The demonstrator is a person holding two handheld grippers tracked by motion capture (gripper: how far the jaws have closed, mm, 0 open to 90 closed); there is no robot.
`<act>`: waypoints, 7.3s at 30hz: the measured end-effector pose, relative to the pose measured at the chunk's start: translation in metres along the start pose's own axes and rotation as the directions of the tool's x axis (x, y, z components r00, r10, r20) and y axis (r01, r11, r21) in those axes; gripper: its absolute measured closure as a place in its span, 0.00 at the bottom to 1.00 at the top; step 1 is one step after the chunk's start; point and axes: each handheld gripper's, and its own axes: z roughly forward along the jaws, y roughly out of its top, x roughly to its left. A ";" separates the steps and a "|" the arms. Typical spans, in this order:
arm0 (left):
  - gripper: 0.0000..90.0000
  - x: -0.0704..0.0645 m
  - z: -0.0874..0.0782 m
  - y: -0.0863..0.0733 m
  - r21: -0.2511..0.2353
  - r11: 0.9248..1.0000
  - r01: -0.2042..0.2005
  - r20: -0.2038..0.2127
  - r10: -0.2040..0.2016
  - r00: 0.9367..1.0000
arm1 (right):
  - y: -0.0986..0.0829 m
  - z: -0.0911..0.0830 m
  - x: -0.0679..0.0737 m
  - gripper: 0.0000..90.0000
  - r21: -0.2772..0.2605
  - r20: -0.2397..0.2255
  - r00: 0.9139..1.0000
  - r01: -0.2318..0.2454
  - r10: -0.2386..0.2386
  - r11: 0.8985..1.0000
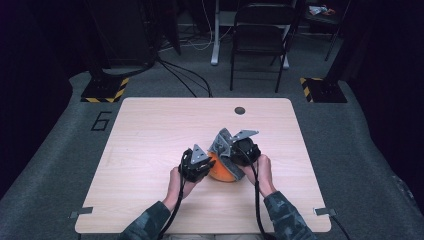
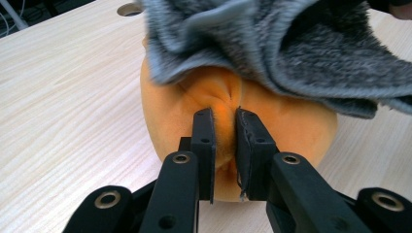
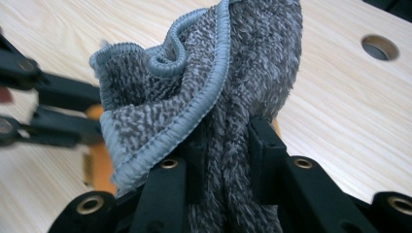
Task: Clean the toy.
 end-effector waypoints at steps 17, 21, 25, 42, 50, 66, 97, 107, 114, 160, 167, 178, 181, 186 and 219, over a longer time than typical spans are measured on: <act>0.87 0.003 0.000 0.000 -0.028 0.999 0.023 0.014 -0.023 1.000 | -0.040 0.014 -0.051 0.80 0.177 0.062 0.990 -0.138 0.129 0.974; 0.87 0.003 0.000 0.000 -0.036 0.999 0.023 0.009 -0.022 1.000 | -0.042 0.015 -0.058 0.80 0.187 0.064 0.985 -0.172 0.163 0.967; 0.87 0.005 -0.001 0.000 -0.031 0.999 0.026 0.015 -0.025 1.000 | -0.035 0.001 -0.065 0.80 0.118 0.036 0.980 -0.198 0.195 0.973; 0.87 -0.003 0.003 0.002 -0.025 1.000 0.008 0.026 -0.008 1.000 | 0.003 -0.006 0.007 0.80 -0.016 -0.026 1.000 -0.007 0.007 1.000; 0.87 -0.003 0.003 0.002 -0.023 1.000 0.010 0.031 -0.009 0.999 | -0.005 -0.008 -0.006 0.80 0.057 0.000 1.000 -0.013 0.013 0.998; 0.87 0.000 0.003 0.001 -0.035 0.999 0.030 0.040 -0.029 0.999 | -0.045 0.012 -0.060 0.80 0.237 0.048 0.987 -0.159 0.152 0.958; 0.44 0.014 0.006 -0.003 -0.007 0.999 0.048 0.091 -0.047 0.995 | -0.025 -0.004 -0.037 0.80 0.075 -0.037 0.991 -0.128 0.131 0.989; 0.88 0.007 0.013 -0.006 -0.026 0.999 0.042 0.049 -0.041 0.998 | -0.023 -0.004 -0.036 0.80 0.046 -0.010 0.991 -0.136 0.136 0.990; 0.90 -0.001 0.000 0.006 -0.042 0.998 0.042 0.047 -0.040 0.998 | 0.001 -0.034 -0.020 0.80 -0.084 -0.080 0.990 -0.120 0.114 0.989; 0.89 -0.005 0.007 0.001 -0.032 0.999 0.013 0.077 -0.011 0.997 | 0.003 -0.013 0.006 0.80 -0.009 0.006 1.000 0.012 -0.012 1.000; 0.89 -0.003 0.008 0.000 -0.034 0.999 0.023 0.082 -0.020 0.996 | -0.003 -0.012 -0.006 0.80 0.028 0.029 1.000 -0.007 0.006 1.000; 0.89 0.000 0.008 0.000 -0.030 0.999 0.030 0.088 -0.027 0.996 | -0.030 0.002 -0.045 0.80 0.137 0.086 0.992 -0.108 0.096 0.985; 0.89 0.000 0.008 0.000 -0.032 0.999 0.033 0.089 -0.030 0.996 | -0.042 0.012 -0.056 0.80 0.185 0.104 0.986 -0.150 0.132 0.971; 0.89 0.002 0.008 -0.001 -0.037 0.998 0.042 0.082 -0.039 0.996 | -0.046 0.011 -0.068 0.80 0.193 0.121 0.980 -0.177 0.156 0.965; 0.88 -0.002 0.013 0.000 -0.038 0.999 0.025 0.066 -0.022 0.998 | -0.004 -0.028 -0.025 0.80 -0.032 -0.023 0.996 -0.093 0.092 0.995</act>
